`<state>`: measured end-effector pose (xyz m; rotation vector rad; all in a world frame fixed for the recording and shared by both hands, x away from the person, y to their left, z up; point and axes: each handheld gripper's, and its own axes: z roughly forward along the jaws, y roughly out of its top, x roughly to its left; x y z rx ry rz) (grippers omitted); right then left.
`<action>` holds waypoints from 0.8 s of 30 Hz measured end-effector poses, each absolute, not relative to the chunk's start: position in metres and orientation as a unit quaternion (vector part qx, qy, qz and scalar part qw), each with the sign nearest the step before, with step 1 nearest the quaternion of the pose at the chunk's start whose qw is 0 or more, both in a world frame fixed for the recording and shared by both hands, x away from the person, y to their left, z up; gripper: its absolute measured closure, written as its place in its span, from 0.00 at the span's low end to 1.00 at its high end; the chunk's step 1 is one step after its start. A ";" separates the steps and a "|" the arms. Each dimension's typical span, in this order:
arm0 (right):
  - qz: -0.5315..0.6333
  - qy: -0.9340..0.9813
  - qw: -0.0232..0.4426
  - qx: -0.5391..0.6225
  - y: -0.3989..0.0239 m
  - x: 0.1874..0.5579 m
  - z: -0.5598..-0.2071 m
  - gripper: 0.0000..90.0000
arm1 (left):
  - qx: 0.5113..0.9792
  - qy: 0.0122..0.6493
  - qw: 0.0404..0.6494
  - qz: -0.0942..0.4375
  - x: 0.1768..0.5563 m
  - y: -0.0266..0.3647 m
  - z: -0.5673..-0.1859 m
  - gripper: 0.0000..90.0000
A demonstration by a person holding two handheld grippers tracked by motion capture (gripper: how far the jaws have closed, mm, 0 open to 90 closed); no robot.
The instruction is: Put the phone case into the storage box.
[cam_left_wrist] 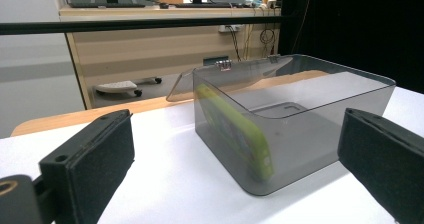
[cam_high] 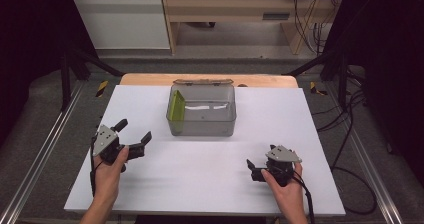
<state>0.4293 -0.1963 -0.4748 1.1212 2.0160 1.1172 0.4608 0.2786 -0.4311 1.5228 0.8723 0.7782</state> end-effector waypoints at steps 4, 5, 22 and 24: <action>0.418 0.754 0.287 0.418 -0.197 0.429 -0.475 0.05 | 0.650 0.370 0.573 0.333 0.459 0.279 -0.432 0.01; 0.418 0.754 0.287 0.418 -0.197 0.429 -0.475 0.05 | 0.651 0.369 0.572 0.335 0.458 0.279 -0.432 0.01; 0.428 0.749 0.295 0.411 -0.198 0.427 -0.473 0.05 | 0.652 0.364 0.572 0.340 0.446 0.289 -0.437 0.01; 0.428 0.749 0.295 0.411 -0.198 0.427 -0.473 0.05 | 0.652 0.364 0.572 0.339 0.445 0.290 -0.438 0.01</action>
